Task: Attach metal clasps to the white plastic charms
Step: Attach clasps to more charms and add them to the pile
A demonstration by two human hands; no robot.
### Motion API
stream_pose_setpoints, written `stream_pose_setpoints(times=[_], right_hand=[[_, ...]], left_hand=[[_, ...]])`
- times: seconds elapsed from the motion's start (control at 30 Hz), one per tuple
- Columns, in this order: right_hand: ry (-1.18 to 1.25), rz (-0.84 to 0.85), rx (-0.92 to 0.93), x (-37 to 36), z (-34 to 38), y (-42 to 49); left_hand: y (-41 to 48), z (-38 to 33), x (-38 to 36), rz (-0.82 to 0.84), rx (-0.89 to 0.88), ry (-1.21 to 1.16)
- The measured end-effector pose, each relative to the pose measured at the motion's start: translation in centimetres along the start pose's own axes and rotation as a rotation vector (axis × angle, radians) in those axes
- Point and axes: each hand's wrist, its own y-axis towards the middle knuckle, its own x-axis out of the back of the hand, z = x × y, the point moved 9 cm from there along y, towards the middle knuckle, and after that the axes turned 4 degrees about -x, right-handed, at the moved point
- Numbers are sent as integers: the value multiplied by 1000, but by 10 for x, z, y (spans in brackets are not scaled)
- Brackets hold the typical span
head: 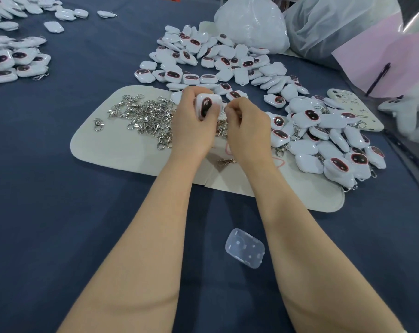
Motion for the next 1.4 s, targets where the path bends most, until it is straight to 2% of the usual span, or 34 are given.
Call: stream_pose_setpoints(times=[0.07, 0.17, 0.3, 0.37, 0.53, 0.67, 0.87, 1.0, 1.2, 1.4], right_hand=[[-43, 85, -32, -5, -6, 2], [42, 138, -98, -7, -14, 1], [173, 155, -132, -17, -12, -4], [193, 132, -125, -18, -12, -4], [223, -24, -52, -1, -7, -4], [253, -28, -48, -1, -5, -5], [139, 61, -89, -13, -12, -4], [190, -18, -59, -5, -7, -5], [206, -122, 24, 10, 2, -6], [186, -126, 47, 11, 6, -7]], left_hand=[[-4, -12, -4, 44, -154, 185], [-3, -8, -4, 22, -139, 189], [-3, 29, -4, -54, 312, -313], [-8, 39, -10, -56, 469, -541], [-17, 42, -19, -54, 653, -837], [-21, 43, -23, -63, 739, -974], [-21, 43, -23, -73, 767, -1033], [-22, 43, -22, -87, 768, -1030], [-25, 35, -29, 40, 755, -965], [-24, 35, -28, 37, 756, -926]])
